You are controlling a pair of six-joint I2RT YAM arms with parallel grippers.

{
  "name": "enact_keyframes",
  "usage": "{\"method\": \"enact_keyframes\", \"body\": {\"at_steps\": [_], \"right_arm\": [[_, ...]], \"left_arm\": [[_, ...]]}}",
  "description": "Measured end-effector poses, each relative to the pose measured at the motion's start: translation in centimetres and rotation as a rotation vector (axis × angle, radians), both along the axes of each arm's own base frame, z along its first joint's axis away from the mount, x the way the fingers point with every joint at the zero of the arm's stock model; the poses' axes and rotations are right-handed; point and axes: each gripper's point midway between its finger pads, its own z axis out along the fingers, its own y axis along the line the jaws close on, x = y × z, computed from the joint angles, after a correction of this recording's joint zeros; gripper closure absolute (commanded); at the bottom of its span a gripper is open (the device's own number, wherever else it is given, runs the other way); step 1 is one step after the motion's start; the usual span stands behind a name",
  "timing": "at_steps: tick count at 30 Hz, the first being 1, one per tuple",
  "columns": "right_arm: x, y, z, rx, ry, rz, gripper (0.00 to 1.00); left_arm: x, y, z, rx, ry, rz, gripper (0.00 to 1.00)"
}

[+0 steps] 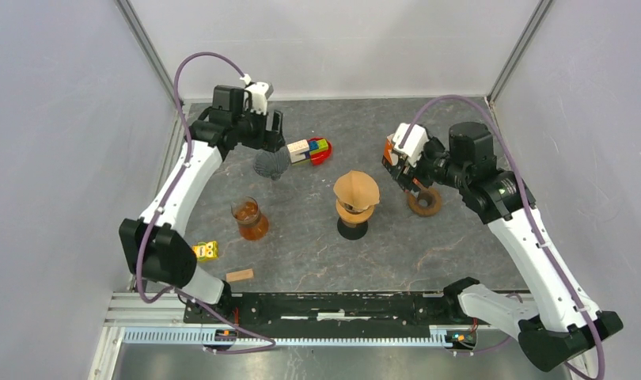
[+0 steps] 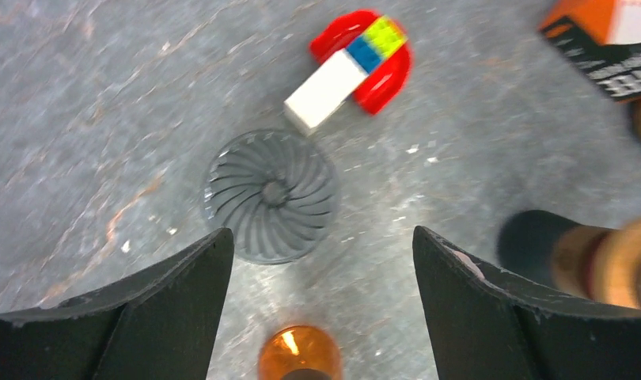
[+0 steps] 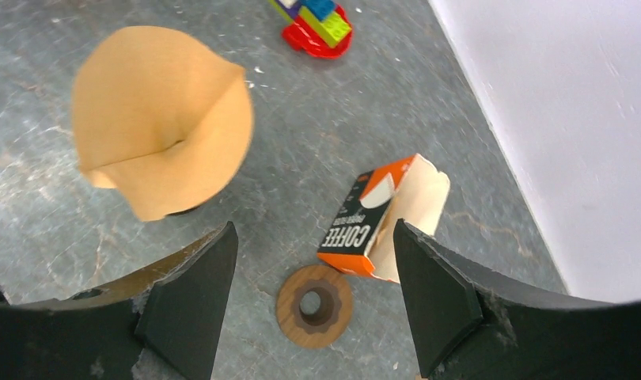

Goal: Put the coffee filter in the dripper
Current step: Move the coffee server to the center of the board.

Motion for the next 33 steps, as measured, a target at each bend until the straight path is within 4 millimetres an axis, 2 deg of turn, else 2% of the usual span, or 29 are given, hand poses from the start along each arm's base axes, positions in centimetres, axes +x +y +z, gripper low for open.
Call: {"method": "enact_keyframes", "body": {"at_steps": [3,6,10,14,17,21,25,29,31,33], "right_arm": [[1.4,-1.4,-0.2,0.018,0.004,-0.083,0.22],[2.4,-2.8,-1.2,0.027,0.025,-0.157,0.22],[3.2,-5.0,-3.5,0.03,0.074,-0.245,0.22],[3.4,-7.0,-5.7,0.032,0.128,-0.304,0.22],[3.4,-7.9,-6.9,0.041,0.157,-0.323,0.22],[3.1,-8.3,-8.3,0.057,0.192,-0.32,0.22],[2.6,-8.0,-9.6,0.067,0.226,-0.299,0.23],[2.5,-7.8,-9.7,0.075,0.23,-0.278,0.23],[2.4,-7.6,-9.7,0.078,0.229,-0.266,0.23],[2.4,-7.6,-9.7,0.078,0.227,-0.262,0.23]], "left_arm": [[1.4,2.6,-2.6,0.056,0.051,0.05,0.14],[2.3,5.0,-5.4,0.108,0.113,0.085,0.17],[1.9,7.1,-7.9,0.144,0.199,0.094,0.2],[-0.3,8.0,-8.6,0.161,0.276,0.035,0.19],[-3.0,8.4,-8.2,0.173,0.322,-0.039,0.19],[-7.5,9.1,-6.9,0.215,0.339,-0.122,0.2],[-10.7,9.6,-6.7,0.259,0.355,-0.171,0.22],[-11.6,10.1,-8.2,0.289,0.391,-0.193,0.25],[-11.7,10.3,-9.1,0.3,0.414,-0.196,0.29],[-11.7,10.4,-9.9,0.304,0.434,-0.204,0.38]]}}
